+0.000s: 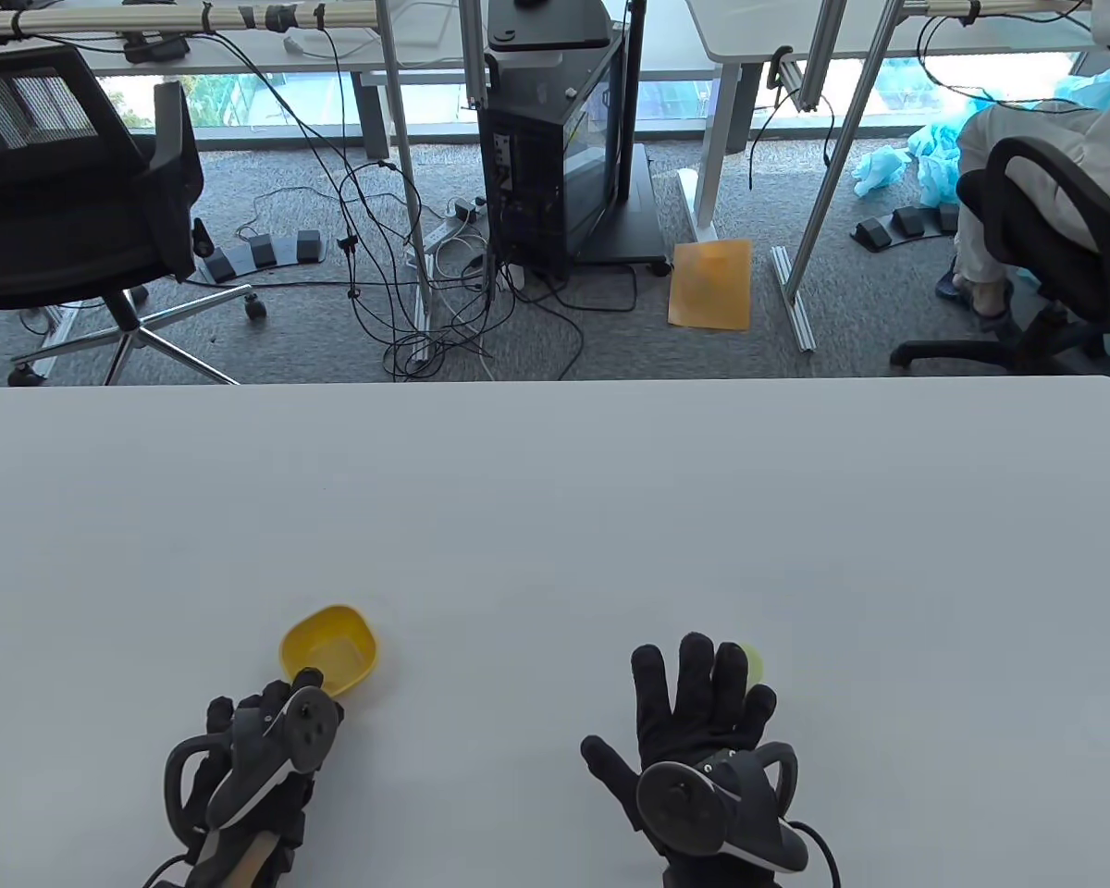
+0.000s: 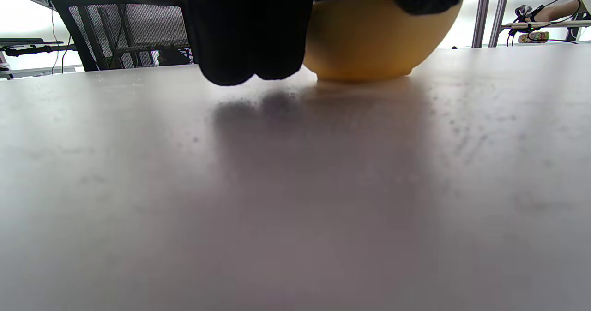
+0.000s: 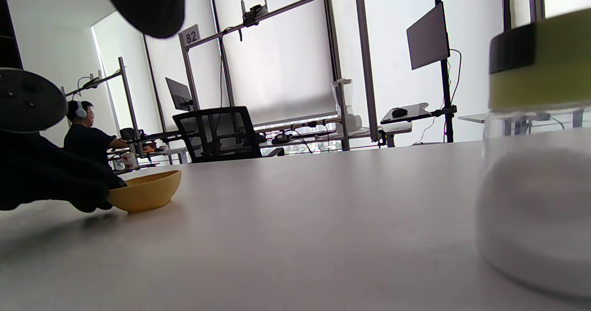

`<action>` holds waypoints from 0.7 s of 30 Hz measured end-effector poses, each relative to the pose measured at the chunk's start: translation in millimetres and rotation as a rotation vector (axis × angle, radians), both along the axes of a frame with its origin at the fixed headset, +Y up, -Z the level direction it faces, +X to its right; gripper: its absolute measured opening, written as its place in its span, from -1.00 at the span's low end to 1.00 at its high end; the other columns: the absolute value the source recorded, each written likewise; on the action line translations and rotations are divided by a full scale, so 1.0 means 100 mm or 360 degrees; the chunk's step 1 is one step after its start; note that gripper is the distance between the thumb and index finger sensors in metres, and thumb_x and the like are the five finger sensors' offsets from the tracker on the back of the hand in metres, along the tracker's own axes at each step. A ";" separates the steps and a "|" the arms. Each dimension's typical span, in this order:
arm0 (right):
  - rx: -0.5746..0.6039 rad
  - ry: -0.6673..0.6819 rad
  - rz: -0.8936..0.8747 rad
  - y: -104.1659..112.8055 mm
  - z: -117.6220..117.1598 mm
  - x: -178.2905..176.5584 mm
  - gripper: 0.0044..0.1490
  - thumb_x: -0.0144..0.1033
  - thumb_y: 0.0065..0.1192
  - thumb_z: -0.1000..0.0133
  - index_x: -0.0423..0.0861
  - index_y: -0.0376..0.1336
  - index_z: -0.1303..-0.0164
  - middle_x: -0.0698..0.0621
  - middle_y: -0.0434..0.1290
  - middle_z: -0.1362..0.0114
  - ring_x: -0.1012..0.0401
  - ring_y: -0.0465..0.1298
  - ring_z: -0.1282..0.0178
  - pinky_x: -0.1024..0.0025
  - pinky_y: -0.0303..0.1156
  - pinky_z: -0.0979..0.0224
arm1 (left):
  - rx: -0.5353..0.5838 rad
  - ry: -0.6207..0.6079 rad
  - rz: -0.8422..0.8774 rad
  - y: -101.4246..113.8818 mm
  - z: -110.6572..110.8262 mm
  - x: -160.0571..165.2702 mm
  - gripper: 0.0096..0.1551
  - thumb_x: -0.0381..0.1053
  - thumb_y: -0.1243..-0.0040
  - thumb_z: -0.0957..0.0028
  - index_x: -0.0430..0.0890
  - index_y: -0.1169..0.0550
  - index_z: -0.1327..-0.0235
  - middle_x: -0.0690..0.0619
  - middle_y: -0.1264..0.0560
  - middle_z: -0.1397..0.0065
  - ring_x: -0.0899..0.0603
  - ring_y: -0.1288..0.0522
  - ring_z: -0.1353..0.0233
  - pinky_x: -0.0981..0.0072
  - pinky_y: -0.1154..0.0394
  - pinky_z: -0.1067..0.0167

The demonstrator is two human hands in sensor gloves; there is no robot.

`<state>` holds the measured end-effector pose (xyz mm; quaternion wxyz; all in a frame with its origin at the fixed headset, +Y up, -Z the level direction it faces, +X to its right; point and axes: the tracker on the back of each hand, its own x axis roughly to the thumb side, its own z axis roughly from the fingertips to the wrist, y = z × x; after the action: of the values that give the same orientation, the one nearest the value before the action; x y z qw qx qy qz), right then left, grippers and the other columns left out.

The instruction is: Invert dispenser and press with thumb onto small dish

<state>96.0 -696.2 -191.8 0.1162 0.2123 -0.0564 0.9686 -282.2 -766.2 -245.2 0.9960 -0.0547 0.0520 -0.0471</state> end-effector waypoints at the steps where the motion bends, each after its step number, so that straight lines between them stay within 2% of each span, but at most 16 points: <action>1: 0.0001 0.0000 -0.0001 0.00 0.00 0.00 0.23 0.14 -0.02 -0.39 -0.60 -0.32 -0.70 -0.81 -0.45 -0.46 -0.78 -0.42 -0.29 -0.83 -0.29 -0.01 | 0.0017 0.0006 -0.0012 0.00 -0.01 0.00 -0.36 0.31 0.01 -0.19 0.11 -0.52 -0.48 -0.04 -0.62 -0.48 -0.19 -0.65 -0.45 -0.25 -0.33 -0.47; 6: 0.0002 0.0006 0.0003 -0.01 0.00 -0.01 0.23 0.13 -0.02 -0.39 -0.60 -0.32 -0.70 -0.81 -0.45 -0.46 -0.78 -0.42 -0.29 -0.83 -0.29 -0.01 | 0.0063 -0.0006 -0.0025 0.01 -0.02 -0.01 -0.41 0.28 -0.04 -0.18 0.13 -0.54 -0.43 -0.03 -0.62 -0.48 -0.17 -0.65 -0.46 -0.22 -0.35 -0.47; 12: 0.0010 -0.0006 -0.0012 0.00 0.01 0.00 0.23 0.13 -0.02 -0.39 -0.60 -0.32 -0.70 -0.81 -0.45 -0.46 -0.78 -0.42 -0.29 -0.83 -0.29 -0.01 | 0.0258 -0.0056 -0.0014 0.12 0.05 0.04 -0.44 0.28 -0.08 -0.13 0.15 -0.59 -0.35 -0.03 -0.66 -0.44 -0.15 -0.68 -0.43 -0.19 -0.37 -0.46; 21: 0.0010 -0.0015 -0.0009 0.00 0.00 0.02 0.23 0.13 -0.02 -0.39 -0.60 -0.32 -0.70 -0.81 -0.45 -0.46 -0.77 -0.41 -0.29 -0.83 -0.29 -0.01 | 0.0334 -0.0399 0.0105 0.23 0.24 0.39 -0.43 0.30 -0.05 -0.14 0.17 -0.59 -0.35 -0.01 -0.66 -0.44 -0.14 -0.68 -0.43 -0.20 -0.37 -0.46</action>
<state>97.5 -695.9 -191.3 0.1180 0.2078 -0.0606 0.9691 -243.4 -743.3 -221.5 0.9960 0.0542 -0.0700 -0.0151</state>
